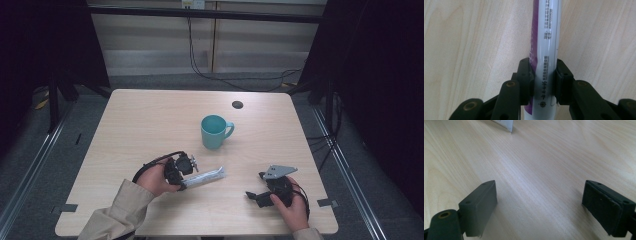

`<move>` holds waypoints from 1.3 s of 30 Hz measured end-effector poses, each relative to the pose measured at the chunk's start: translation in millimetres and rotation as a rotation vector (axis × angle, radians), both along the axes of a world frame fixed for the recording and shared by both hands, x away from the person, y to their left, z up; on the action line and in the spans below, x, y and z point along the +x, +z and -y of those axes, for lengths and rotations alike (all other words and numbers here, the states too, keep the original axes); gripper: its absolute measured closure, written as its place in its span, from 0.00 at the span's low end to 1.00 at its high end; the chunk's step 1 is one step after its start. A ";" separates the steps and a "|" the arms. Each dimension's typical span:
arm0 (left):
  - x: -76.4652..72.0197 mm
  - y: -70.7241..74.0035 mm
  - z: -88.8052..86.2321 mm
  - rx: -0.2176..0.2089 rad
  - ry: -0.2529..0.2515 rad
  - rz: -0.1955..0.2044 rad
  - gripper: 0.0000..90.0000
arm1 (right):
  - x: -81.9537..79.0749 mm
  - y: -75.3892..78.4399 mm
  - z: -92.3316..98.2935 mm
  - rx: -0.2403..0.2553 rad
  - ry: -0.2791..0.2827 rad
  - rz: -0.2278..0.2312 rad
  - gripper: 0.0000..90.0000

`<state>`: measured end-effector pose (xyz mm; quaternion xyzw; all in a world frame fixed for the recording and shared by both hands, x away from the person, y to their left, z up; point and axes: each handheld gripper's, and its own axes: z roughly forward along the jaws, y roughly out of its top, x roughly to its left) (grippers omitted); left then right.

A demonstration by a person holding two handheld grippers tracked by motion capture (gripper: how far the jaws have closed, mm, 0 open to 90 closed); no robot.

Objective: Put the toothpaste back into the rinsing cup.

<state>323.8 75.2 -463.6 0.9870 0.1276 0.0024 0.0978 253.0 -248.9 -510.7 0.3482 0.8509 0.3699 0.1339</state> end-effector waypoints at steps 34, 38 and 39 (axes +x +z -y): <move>-6.6 21.4 -23.8 -0.271 0.131 0.106 0.80 | 6.3 6.6 0.2 0.027 -0.047 0.002 0.19; -8.5 21.9 -21.6 -0.295 0.149 0.109 0.80 | 7.8 14.1 -4.5 0.062 -0.042 0.007 0.20; -8.5 21.9 -21.6 -0.295 0.149 0.109 0.80 | 7.8 14.1 -4.5 0.062 -0.042 0.007 0.20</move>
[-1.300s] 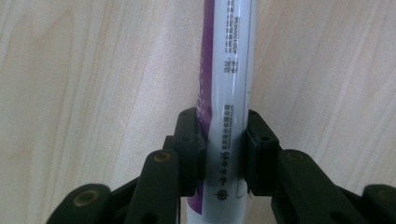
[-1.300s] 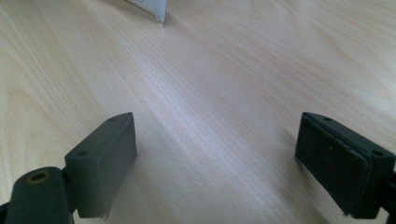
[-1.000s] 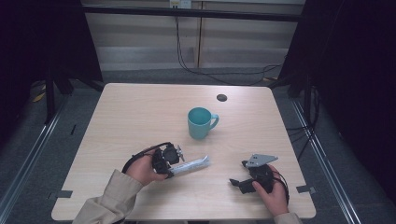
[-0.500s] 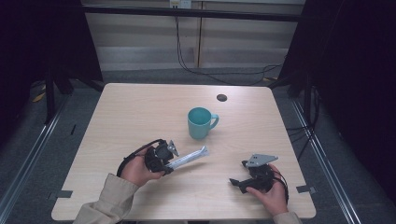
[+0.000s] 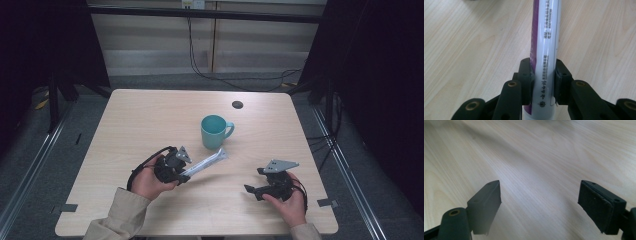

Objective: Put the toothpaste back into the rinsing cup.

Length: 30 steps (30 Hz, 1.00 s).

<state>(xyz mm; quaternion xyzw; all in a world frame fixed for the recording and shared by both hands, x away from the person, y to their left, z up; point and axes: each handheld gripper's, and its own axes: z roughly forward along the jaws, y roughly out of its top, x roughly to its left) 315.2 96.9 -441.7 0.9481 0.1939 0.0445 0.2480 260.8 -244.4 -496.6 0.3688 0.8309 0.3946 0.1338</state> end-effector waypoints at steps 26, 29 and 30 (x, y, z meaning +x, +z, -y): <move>0.0 8.5 5.2 -0.205 0.036 -0.008 0.81 | 17.3 28.6 -18.9 0.219 0.034 -0.037 0.24; -0.5 7.5 7.3 -0.239 0.047 -0.019 0.81 | 19.0 31.0 -22.4 0.263 0.041 -0.045 0.24; -0.5 7.5 7.3 -0.239 0.047 -0.019 0.81 | 19.0 31.0 -22.4 0.263 0.041 -0.045 0.24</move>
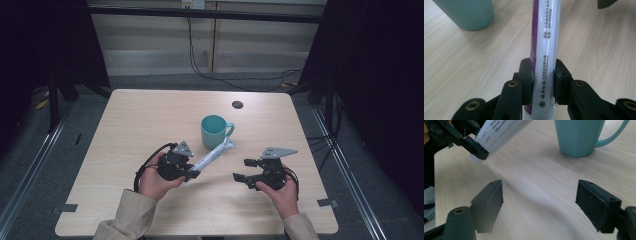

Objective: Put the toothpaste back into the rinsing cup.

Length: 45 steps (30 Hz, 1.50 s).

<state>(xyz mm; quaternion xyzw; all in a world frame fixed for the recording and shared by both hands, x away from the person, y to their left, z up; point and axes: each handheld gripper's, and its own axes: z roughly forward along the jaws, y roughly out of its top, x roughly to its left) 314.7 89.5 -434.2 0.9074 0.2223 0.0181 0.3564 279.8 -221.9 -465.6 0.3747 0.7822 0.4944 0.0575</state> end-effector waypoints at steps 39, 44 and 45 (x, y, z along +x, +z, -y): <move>-4.1 -1.2 22.2 -0.100 0.019 0.006 0.81 | 15.4 23.0 -18.6 0.199 -0.003 -0.004 0.29; -4.8 0.3 25.7 -0.104 0.016 0.011 0.81 | 15.8 24.3 -19.9 0.203 -0.001 -0.004 0.31; -4.9 0.2 26.4 -0.105 0.017 0.010 0.81 | 15.8 24.4 -19.9 0.206 0.002 -0.003 0.32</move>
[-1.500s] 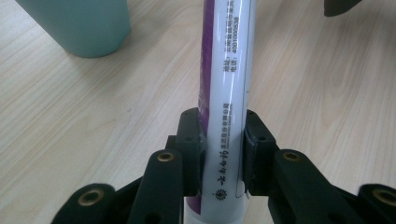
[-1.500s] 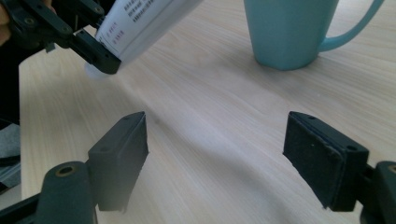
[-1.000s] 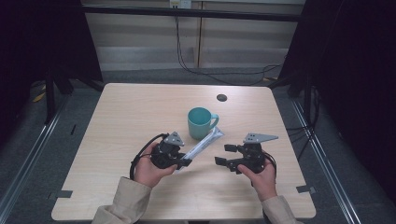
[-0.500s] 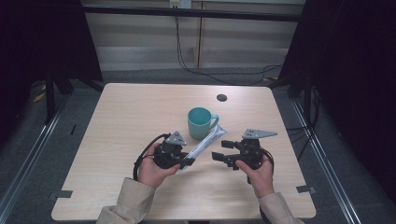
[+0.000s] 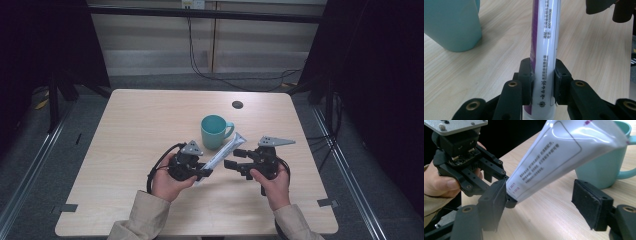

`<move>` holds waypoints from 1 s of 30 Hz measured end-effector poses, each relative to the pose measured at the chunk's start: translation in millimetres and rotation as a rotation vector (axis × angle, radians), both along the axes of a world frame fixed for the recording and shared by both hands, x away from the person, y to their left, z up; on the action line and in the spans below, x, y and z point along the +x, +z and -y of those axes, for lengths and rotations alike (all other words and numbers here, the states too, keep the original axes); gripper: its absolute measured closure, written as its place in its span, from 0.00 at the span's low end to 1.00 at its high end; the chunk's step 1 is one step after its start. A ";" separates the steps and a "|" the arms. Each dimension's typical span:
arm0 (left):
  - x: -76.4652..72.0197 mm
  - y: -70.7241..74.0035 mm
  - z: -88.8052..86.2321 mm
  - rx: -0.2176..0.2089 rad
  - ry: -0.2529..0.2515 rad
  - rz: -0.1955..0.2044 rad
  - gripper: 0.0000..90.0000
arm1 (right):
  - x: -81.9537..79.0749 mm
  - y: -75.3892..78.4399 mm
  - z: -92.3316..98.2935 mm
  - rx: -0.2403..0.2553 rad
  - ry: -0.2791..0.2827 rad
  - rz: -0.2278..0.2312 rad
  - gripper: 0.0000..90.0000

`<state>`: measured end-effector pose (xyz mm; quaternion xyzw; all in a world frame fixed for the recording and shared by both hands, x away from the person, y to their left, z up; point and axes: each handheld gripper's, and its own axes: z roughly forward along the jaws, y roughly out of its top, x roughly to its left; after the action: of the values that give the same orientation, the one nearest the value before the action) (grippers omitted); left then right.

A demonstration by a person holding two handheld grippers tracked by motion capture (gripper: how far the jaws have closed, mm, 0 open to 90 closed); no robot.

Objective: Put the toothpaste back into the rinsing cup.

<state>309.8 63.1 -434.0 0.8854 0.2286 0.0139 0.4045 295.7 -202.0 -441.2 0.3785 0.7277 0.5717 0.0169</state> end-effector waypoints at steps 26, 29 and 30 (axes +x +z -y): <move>-5.0 -7.7 10.3 -0.031 -0.008 -0.033 0.80 | 3.0 7.6 -1.2 0.064 -0.075 0.023 0.43; -5.0 -6.9 10.3 -0.038 -0.006 -0.032 0.80 | 3.7 8.9 -0.5 0.075 -0.082 0.028 0.46; -4.9 -6.1 9.9 -0.031 -0.005 -0.029 0.80 | 4.1 9.3 -0.3 0.080 -0.080 0.026 0.46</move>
<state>304.9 53.2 -440.1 0.8797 0.2325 -0.0037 0.4147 299.8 -201.7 -431.9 0.4004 0.6883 0.6040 0.0342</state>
